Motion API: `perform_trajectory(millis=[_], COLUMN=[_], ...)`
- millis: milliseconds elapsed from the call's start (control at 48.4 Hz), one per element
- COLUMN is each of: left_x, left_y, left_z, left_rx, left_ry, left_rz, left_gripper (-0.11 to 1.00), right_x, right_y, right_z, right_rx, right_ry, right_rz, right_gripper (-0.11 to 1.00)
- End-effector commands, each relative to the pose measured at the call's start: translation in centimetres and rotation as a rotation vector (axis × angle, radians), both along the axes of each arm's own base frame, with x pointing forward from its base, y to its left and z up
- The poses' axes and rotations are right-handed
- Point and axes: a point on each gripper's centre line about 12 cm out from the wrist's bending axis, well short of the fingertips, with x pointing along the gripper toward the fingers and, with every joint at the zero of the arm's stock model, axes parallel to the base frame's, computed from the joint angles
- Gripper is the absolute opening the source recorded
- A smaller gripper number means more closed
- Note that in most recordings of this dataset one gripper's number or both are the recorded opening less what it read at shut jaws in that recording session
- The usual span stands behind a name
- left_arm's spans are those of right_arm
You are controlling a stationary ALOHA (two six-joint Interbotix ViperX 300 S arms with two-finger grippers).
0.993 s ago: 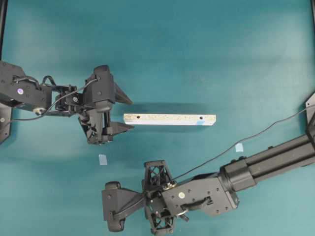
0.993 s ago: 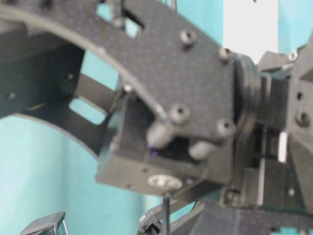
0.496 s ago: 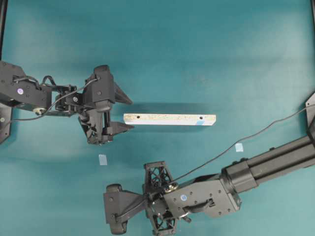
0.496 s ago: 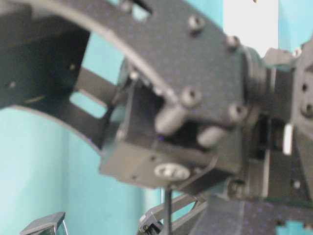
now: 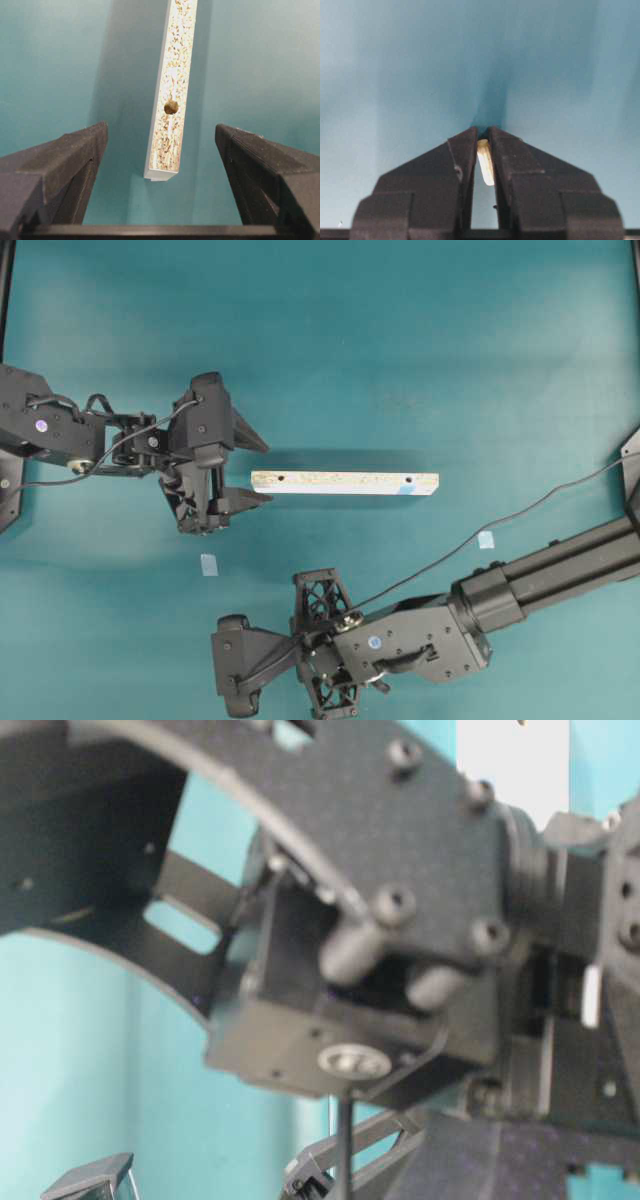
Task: Insert the rod into the hole on the wooden board.
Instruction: 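Lift the dowel with right gripper and carry it toward the board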
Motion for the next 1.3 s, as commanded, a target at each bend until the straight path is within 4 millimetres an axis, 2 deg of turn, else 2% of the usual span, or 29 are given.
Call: perform_trajectory(millis=[0, 145, 496, 744, 1055, 1282], left_x=[0.6, 0.6, 0.6, 0.6, 0.6, 0.5], left_y=[0.0, -0.1, -0.1, -0.1, -0.1, 0.0], left_z=[1.0, 1.0, 1.0, 1.0, 1.0, 1.0], left_rx=[-0.006, -0.006, -0.006, -0.005, -0.005, -0.005], left_ry=[-0.037, -0.037, -0.037, -0.037, -0.037, -0.035], left_rz=[0.003, 0.002, 0.002, 0.001, 0.001, 0.002], left_gripper=[0.96, 0.96, 0.96, 0.95, 0.95, 0.94], right_x=[0.2, -0.1, -0.1, 0.6, 2.4, 2.1], right_y=[-1.0, -1.4, -3.2, -3.8, -4.8, -5.6], right_z=[1.2, 2.5, 9.2, 12.5, 15.8, 17.3], right_rx=[-0.014, -0.045, -0.055, 0.009, 0.107, 0.175], right_ry=[-0.012, -0.016, -0.152, -0.291, -0.542, -0.715], right_rz=[-0.008, -0.001, -0.006, -0.022, -0.016, 0.007], right_gripper=[0.12, 0.12, 0.12, 0.12, 0.12, 0.12])
